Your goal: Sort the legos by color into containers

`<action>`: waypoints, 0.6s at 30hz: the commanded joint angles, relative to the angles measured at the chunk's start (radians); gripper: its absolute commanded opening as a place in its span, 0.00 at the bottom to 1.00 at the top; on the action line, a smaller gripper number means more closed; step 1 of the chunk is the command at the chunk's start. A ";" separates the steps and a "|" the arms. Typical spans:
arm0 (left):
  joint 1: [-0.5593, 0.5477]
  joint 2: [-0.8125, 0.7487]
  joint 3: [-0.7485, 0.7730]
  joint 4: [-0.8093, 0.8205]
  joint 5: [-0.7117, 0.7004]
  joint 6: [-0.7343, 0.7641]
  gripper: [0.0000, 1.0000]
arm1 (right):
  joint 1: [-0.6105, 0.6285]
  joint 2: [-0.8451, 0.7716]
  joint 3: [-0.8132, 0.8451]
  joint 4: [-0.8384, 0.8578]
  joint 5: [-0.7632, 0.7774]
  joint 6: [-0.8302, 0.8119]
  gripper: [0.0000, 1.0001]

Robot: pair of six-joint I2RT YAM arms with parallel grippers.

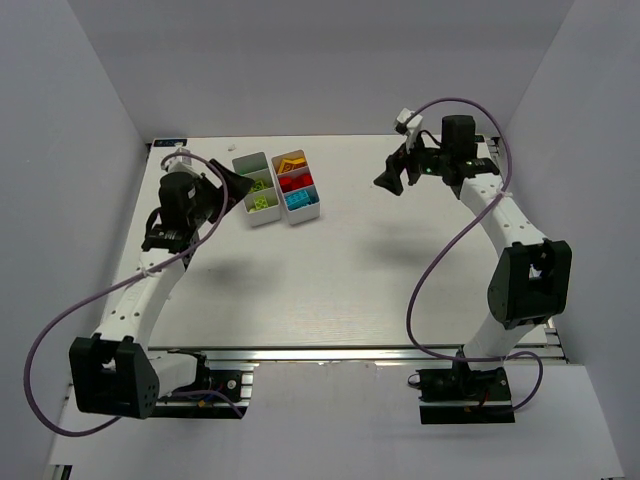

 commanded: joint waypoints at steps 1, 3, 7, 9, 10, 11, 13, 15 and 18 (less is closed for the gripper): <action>0.004 -0.075 -0.032 0.091 0.033 0.100 0.98 | -0.027 -0.039 0.025 -0.020 -0.025 0.088 0.89; 0.004 -0.104 -0.035 0.092 0.033 0.135 0.98 | -0.044 -0.061 -0.018 0.019 -0.054 0.139 0.89; 0.004 -0.141 -0.047 0.100 0.030 0.185 0.98 | -0.081 -0.139 -0.125 0.168 0.013 0.256 0.89; 0.004 -0.159 -0.055 0.109 0.024 0.192 0.98 | -0.087 -0.166 -0.162 0.181 0.089 0.291 0.89; 0.004 -0.164 -0.064 0.111 0.021 0.194 0.98 | -0.092 -0.174 -0.171 0.184 0.116 0.302 0.89; 0.004 -0.169 -0.070 0.117 0.018 0.197 0.98 | -0.094 -0.182 -0.178 0.184 0.142 0.314 0.89; 0.004 -0.178 -0.078 0.115 0.012 0.195 0.98 | -0.097 -0.206 -0.200 0.184 0.214 0.325 0.89; 0.004 -0.184 -0.090 0.117 0.012 0.195 0.98 | -0.098 -0.234 -0.219 0.190 0.265 0.328 0.89; 0.004 -0.196 -0.106 0.149 0.006 0.191 0.98 | -0.100 -0.260 -0.245 0.191 0.300 0.319 0.89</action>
